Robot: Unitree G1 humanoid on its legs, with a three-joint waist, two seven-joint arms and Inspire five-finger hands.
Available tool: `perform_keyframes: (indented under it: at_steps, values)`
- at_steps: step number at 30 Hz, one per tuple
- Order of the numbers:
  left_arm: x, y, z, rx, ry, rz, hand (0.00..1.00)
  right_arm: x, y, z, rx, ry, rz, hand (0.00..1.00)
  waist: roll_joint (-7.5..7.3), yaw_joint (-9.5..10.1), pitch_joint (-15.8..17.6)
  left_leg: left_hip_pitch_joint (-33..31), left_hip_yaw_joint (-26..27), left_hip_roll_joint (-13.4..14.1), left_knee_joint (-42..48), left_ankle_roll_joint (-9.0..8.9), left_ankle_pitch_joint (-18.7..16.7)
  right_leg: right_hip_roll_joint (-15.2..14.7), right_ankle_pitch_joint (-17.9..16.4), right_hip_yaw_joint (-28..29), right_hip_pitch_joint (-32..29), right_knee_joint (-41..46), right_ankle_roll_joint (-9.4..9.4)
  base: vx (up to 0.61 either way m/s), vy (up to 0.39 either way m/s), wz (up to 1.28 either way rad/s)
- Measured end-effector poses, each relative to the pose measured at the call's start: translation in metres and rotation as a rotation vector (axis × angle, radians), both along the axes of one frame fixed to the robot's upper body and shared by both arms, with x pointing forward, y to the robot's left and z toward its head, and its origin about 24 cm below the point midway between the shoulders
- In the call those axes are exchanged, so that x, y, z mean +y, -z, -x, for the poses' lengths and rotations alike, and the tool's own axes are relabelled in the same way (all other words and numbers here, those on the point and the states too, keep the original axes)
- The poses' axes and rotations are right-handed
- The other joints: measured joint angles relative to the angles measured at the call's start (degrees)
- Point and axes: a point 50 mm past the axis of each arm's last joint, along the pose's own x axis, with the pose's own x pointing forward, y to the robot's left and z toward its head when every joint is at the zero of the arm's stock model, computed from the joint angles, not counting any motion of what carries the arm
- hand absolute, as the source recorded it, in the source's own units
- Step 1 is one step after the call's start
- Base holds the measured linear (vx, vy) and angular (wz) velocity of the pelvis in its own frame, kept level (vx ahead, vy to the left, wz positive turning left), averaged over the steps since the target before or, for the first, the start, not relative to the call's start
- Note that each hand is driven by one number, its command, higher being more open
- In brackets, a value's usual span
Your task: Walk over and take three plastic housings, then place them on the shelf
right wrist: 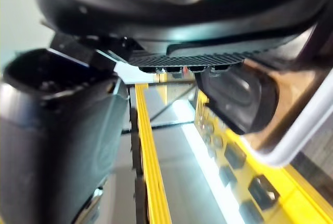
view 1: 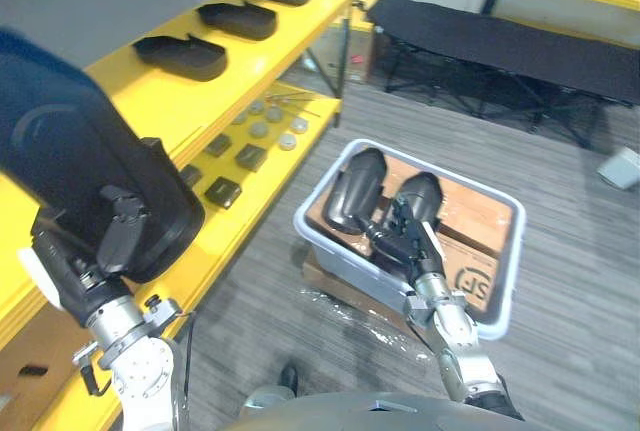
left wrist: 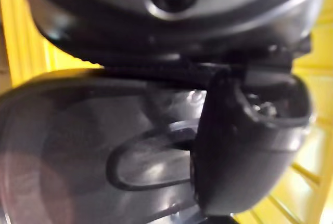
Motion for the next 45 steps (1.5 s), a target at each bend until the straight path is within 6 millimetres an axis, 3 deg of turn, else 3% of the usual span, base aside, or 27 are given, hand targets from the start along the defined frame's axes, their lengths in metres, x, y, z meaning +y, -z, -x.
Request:
perform_keyframes:
  at_steps: [1, 3, 4, 7, 10, 15, 24, 27, 29, 31, 33, 37, 39, 41, 42, 44, 45]
  values:
    - [0.0, -0.001, -0.001, -0.004, 0.017, 0.0, 0.0, -0.002, -0.002, -0.001, -0.007, 0.008, 0.002, 1.0, 0.18, -0.53, 0.57, -1.01, 2.9, 1.18, 1.69, 0.08, -0.08, 0.1, -0.01, -2.38, 0.79, 0.36, -0.01, -0.03, 0.064, 1.73]
    - [-0.007, -0.002, -0.008, -0.01, 0.129, -0.004, 0.0, -0.02, -0.001, 0.001, 0.0, 0.085, 0.023, 1.0, 0.46, -1.48, 1.47, -3.39, 15.58, 5.67, 6.85, 0.35, 0.15, -0.86, -1.67, -8.99, 2.7, 3.79, 0.02, 0.0, 0.119, 1.77]
    - [-0.008, -0.002, -0.01, -0.009, 0.149, -0.009, 0.0, -0.025, 0.0, 0.002, 0.003, 0.107, 0.029, 1.0, 0.35, -1.6, 1.6, -3.49, 16.99, 5.78, 7.43, -0.14, 0.77, -1.59, -2.48, -9.7, 2.97, 4.99, 0.34, 0.04, 0.153, 1.28]
    - [-0.014, -0.002, -0.013, -0.008, 0.19, -0.008, 0.0, -0.036, -0.002, 0.001, -0.007, 0.141, 0.039, 1.0, 0.04, -1.55, 2.18, -3.11, 15.97, 3.38, 7.02, -0.36, 2.22, -4.08, -3.89, -9.65, 3.24, 7.82, 0.52, 0.02, 0.144, 0.37]
    - [-0.016, -0.001, -0.014, -0.006, 0.202, -0.006, 0.0, -0.031, -0.005, 0.0, -0.022, 0.093, 0.031, 1.0, -0.2, -1.62, 2.48, -2.25, 16.97, 2.14, 6.86, 0.33, 1.68, -5.37, -3.86, -8.34, 3.43, 7.27, 0.54, -0.01, 0.089, -0.17]
    - [-0.022, 0.0, -0.016, -0.001, 0.265, -0.002, 0.0, -0.016, -0.008, -0.001, -0.041, 0.007, 0.018, 1.0, 0.68, -1.63, 3.15, -1.85, 17.36, 1.09, 4.34, 0.95, 1.87, -5.8, -4.22, -7.49, 2.71, 6.78, 0.19, -0.05, 0.043, -0.07]
    - [-0.026, -0.003, -0.019, -0.008, 0.312, -0.011, 0.0, 0.021, -0.025, -0.007, -0.167, -0.21, 0.003, 1.0, 1.69, -0.69, 4.28, -4.82, 8.52, -0.7, -0.31, 1.45, 7.41, -4.42, -6.01, -10.31, 2.62, 8.77, 0.18, -0.04, 0.011, 0.5]
    - [-0.03, -0.006, -0.023, -0.006, 0.375, -0.043, 0.0, 0.02, -0.028, -0.008, -0.193, -0.197, 0.004, 1.0, 2.28, -0.71, 4.92, -4.9, 2.88, -1.66, -0.32, 1.91, 7.92, -5.43, -7.45, -4.79, 2.56, 15.54, -1.6, 0.0, 0.043, 1.0]
    - [-0.031, -0.014, -0.035, -0.023, 0.472, -0.104, 0.0, 0.017, -0.03, -0.009, -0.215, -0.151, 0.004, 1.0, 2.2, -0.91, 5.41, -5.11, -3.29, -2.88, -0.12, 2.37, 8.25, -5.77, -9.25, 3.46, 1.27, 22.92, -3.6, 0.06, -0.009, 1.38]
    - [-0.033, -0.021, -0.043, -0.063, 0.514, -0.131, 0.0, 0.018, -0.032, -0.009, -0.231, -0.125, -0.003, 1.0, 1.84, -0.94, 5.39, -5.97, -6.25, -4.04, -0.13, 2.37, 8.78, -5.29, -11.83, 8.23, 0.47, 25.53, -3.03, 0.04, -0.048, 1.2]
    - [-0.035, -0.028, -0.049, -0.12, 0.523, -0.14, 0.0, 0.023, -0.035, -0.011, -0.252, -0.125, -0.006, 1.0, 0.7, -0.31, 5.14, -7.35, -8.61, -5.67, -0.12, 1.95, 10.61, -5.46, -14.83, 8.29, 1.14, 24.93, -2.03, 0.02, -0.117, 0.93]
    - [-0.036, -0.025, -0.048, -0.13, 0.527, -0.112, 0.0, 0.032, -0.036, -0.015, -0.255, -0.155, -0.009, 1.0, 0.89, 0.76, 5.24, -8.12, -9.1, -5.52, 0.15, 0.55, 13.08, -3.81, -16.92, 6.71, 3.91, 19.85, 1.0, -0.01, -0.137, 0.14]
    - [-0.039, -0.024, -0.049, -0.125, 0.554, -0.112, 0.0, 0.031, -0.037, -0.015, -0.259, -0.156, -0.006, 1.0, 0.87, 0.78, 5.25, -8.02, -9.1, -5.29, 0.02, -0.43, 12.78, -2.99, -17.85, 6.42, 4.8, 18.09, 1.16, -0.08, -0.103, -0.05]
    - [-0.042, -0.024, -0.05, -0.124, 0.582, -0.118, 0.0, 0.032, -0.041, -0.015, -0.273, -0.14, -0.014, 1.0, 0.13, 0.65, 5.52, -8.09, -8.72, -5.89, -0.34, -0.38, 12.97, -3.49, -20.85, 5.87, 5.34, 16.42, 1.68, -0.13, -0.069, -0.04]
    - [-0.045, -0.022, -0.051, -0.121, 0.604, -0.112, 0.0, 0.029, -0.04, -0.015, -0.27, -0.115, -0.015, 1.0, 0.48, -0.21, 5.69, -8.07, -8.76, -6.02, -0.61, -0.47, 12.88, -3.86, -21.83, 5.12, 5.57, 16.57, 1.52, -0.11, -0.002, 0.16]
    - [-0.049, -0.024, -0.051, -0.134, 0.629, -0.119, 0.0, 0.023, -0.039, -0.014, -0.262, -0.065, -0.037, 1.0, -0.76, -0.63, 6.14, -9.32, -8.17, -6.75, 2.91, 0.87, 10.62, -5.13, -22.55, 5.43, 5.4, 17.24, 0.22, -0.03, 0.044, 0.06]
    - [-0.05, -0.028, -0.05, -0.15, 0.627, -0.128, 0.0, 0.019, -0.039, -0.013, -0.259, -0.025, -0.078, 1.0, -1.28, -0.36, 6.25, -11.06, -6.84, -7.72, 8.55, 1.56, 7.9, -5.9, -23.13, 5.77, 5.9, 17.28, -1.58, 0.08, 0.069, -0.23]
